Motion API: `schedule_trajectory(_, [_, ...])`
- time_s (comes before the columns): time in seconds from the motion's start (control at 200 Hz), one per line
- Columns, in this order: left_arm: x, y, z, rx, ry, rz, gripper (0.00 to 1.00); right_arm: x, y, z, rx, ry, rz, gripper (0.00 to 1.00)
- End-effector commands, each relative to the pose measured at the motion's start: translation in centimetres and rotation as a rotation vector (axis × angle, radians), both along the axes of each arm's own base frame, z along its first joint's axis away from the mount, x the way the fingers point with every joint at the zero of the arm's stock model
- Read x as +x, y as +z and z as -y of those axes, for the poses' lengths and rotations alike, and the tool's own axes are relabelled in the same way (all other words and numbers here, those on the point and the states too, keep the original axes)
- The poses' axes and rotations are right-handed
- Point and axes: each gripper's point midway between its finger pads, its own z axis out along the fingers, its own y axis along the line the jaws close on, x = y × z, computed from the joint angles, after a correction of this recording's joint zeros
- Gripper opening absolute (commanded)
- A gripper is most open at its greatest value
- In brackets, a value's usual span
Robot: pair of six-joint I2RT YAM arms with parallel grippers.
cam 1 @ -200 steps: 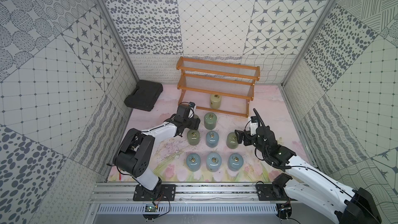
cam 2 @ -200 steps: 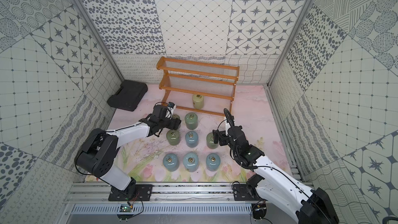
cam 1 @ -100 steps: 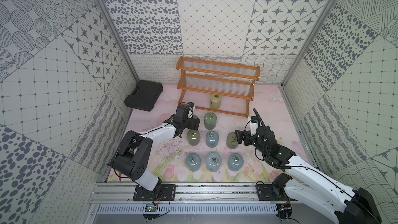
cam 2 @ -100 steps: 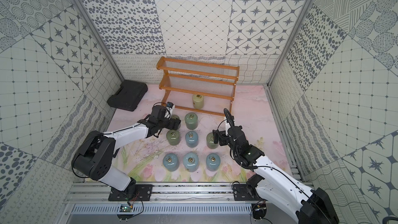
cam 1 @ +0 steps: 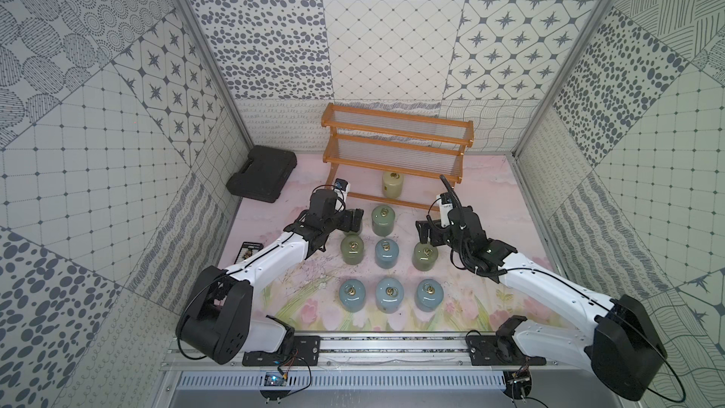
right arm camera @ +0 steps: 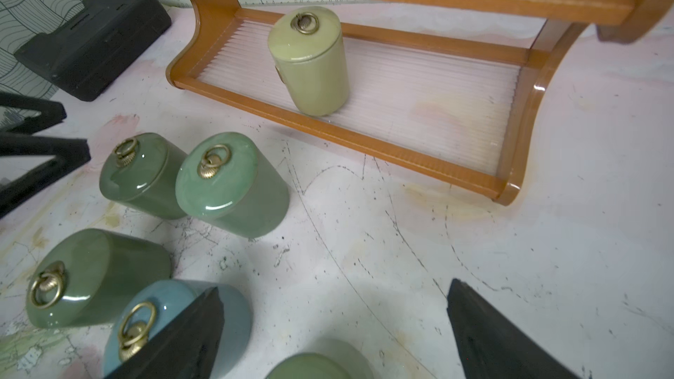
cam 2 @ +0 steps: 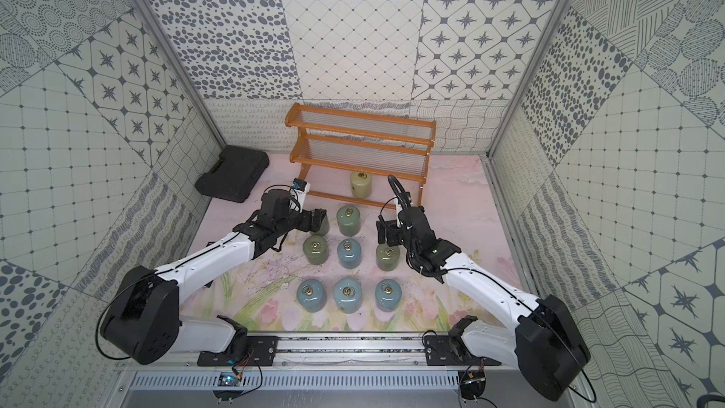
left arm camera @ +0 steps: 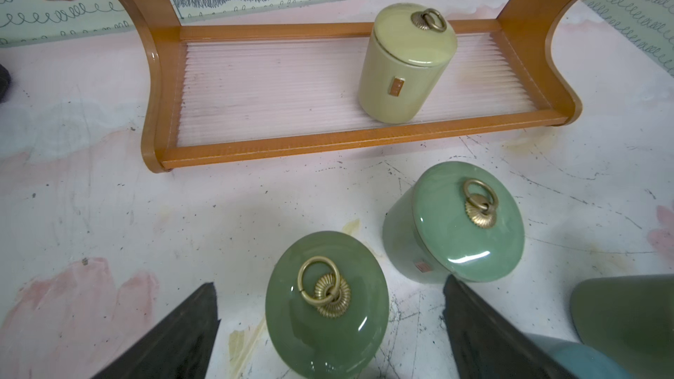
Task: Remove the tea canisters from the shelf
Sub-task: Place the tea canister at the center of the board, then pick up the tea canister from the shelf.
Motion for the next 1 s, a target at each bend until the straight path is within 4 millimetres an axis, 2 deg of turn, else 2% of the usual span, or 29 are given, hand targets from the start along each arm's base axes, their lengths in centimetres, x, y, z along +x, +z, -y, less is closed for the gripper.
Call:
schedule_trajectory(0.0, [-1.5, 0.5, -1.1, -0.034, 0.044, 0.011, 1.0, 2.8, 2.6, -2.5, 0.046, 0.037, 0.073, 0.99])
schedule_trajectory(0.225, [-4.4, 0.1, -2.7, -0.071, 0.076, 0.021, 1.0, 8.1, 2.3, -6.3, 0.075, 0.013, 0.045, 0.99])
schedule_trajectory(0.455, [-5.8, -0.6, -3.6, -0.089, 0.101, 0.017, 1.0, 12.5, 1.0, -9.0, 0.058, -0.055, 0.039, 0.99])
schedule_trajectory(0.705, [-6.6, -1.5, -3.9, -0.109, 0.112, -0.001, 1.0, 15.3, -0.6, -10.2, 0.027, -0.113, 0.023, 1.0])
schedule_trajectory(0.996, [-6.8, -1.6, -4.3, -0.106, 0.119, 0.018, 1.0, 17.2, -2.1, -10.5, -0.022, -0.166, 0.005, 0.99])
